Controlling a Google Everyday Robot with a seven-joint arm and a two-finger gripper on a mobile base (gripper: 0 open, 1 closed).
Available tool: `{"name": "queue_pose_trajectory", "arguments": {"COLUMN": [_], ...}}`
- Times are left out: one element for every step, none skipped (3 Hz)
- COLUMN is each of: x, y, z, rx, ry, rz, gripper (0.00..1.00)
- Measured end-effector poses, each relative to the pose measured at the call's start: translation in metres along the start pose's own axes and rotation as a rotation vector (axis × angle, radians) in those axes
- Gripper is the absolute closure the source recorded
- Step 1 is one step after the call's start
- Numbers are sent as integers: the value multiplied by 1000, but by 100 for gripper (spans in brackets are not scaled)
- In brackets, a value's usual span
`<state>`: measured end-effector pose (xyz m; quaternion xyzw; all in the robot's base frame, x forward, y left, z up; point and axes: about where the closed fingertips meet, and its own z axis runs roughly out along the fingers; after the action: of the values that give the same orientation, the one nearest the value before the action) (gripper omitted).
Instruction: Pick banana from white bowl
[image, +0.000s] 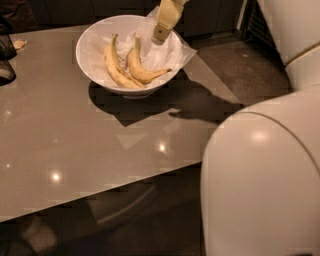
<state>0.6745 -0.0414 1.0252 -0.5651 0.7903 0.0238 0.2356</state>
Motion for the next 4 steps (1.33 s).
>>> {"name": "queue_pose_trajectory", "arguments": {"x": [-14,-20,-25,-26], "y": [-2,-4,-6,-8], "z": [15,27,41,60], "rx": [-5,-9,-13,-27], "ry": [23,39,62,94], "rz": [-17,-20,-23,-23], "gripper": [43,52,51,52]}}
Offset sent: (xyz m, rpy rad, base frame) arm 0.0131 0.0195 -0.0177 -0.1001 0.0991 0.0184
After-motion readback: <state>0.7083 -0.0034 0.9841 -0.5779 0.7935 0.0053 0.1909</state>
